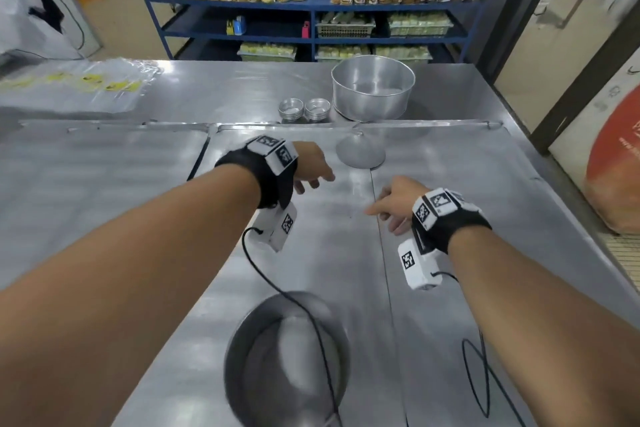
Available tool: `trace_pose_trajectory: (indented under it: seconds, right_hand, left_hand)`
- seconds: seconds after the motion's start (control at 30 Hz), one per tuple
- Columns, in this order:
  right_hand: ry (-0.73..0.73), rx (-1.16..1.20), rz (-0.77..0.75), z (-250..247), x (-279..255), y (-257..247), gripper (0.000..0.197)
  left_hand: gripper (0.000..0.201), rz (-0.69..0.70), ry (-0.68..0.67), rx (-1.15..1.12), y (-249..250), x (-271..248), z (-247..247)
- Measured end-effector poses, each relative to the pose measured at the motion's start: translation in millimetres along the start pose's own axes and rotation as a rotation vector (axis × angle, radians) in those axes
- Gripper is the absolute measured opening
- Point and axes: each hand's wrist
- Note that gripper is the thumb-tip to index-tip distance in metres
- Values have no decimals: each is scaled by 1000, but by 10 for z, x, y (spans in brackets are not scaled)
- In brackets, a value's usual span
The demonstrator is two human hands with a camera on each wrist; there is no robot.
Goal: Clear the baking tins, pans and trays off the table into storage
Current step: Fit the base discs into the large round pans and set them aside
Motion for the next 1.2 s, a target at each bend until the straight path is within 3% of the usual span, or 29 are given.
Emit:
trace_pose_trajectory:
  seconds: [0.13,0.33,0.47,0.6,0.7,0.77,0.83,0.93,1.0,1.2]
  right_hand:
    - [118,-193,-17,-358,573,-129,32]
    - [169,-499,-77,-715,1376,-209,43]
    - [181,-503,-112,-798,1968,-185,51]
    - [162,-471,-124,-766,2453,-185,72]
    - [178,-470,-121,-705,2691,-196,62]
    - [181,-493,-98,-681,2740,-219,69]
    - [180,-464,-84,-678,2794,-227,73]
    - [193,-360,-89,-657,2880,-205,101]
    - [229,-314,-105,-629,2842,-224,107]
    - [355,-257,-239,-628,2556,-304,82]
  left_hand:
    - [34,23,54,116,202,758,-120]
    - [54,4,166,386,186,1857,-124]
    - [57,-55,177,382,111,2435,-34]
    - [59,-98,179,366,81,2883,80]
    - [74,-124,206,358,100,3095,183]
    - [86,-151,219,376,119,3151,233]
    - [84,-176,234,369,139,3169,260]
    - [90,-197,248,292,150,3132,261]
    - [93,-191,283,222,134,3092,261]
    - [77,-110,468,49,88,2812,193]
Point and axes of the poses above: each hand's wrist, its own x-axis towards the middle knuckle, its own z-axis out of the palm, y = z × x, and after that the axes turned 1 degree about z, right-handed
